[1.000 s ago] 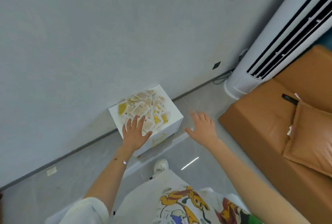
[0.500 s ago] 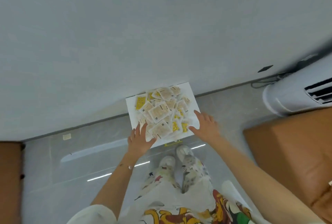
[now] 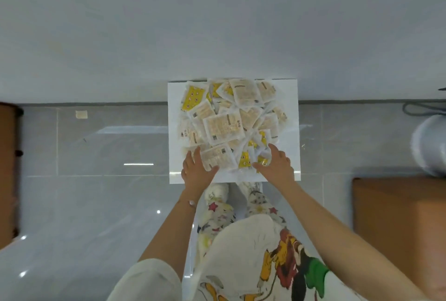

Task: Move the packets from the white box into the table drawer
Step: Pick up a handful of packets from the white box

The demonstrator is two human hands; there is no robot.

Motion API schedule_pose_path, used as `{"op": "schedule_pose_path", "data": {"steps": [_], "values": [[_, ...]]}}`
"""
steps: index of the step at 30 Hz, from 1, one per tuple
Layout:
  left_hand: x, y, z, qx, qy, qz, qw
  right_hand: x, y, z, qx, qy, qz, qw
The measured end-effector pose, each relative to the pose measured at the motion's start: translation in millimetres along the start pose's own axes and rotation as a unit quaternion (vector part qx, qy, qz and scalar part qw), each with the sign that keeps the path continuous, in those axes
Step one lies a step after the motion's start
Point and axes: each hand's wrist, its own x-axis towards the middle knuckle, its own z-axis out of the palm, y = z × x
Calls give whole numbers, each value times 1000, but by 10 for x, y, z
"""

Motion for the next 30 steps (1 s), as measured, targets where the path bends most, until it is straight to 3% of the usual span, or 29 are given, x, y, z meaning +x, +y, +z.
{"op": "schedule_pose_path", "data": {"steps": [6,10,17,22,26,30], "values": [[136,-147,353,57,64,3,996,255,18,445,73,1,71,995],[204,-168,446,70,102,8,992,301,-15,671,18,46,52,997],[227,-189,555,64,99,14,993,402,130,699,135,96,23,986],[269,-260,553,24,148,30,988,438,185,640,300,94,24,949],[361,-298,445,14,120,21,992,492,141,491,358,127,68,923],[387,-307,379,25,150,22,988,556,87,417,394,131,74,907]]}}
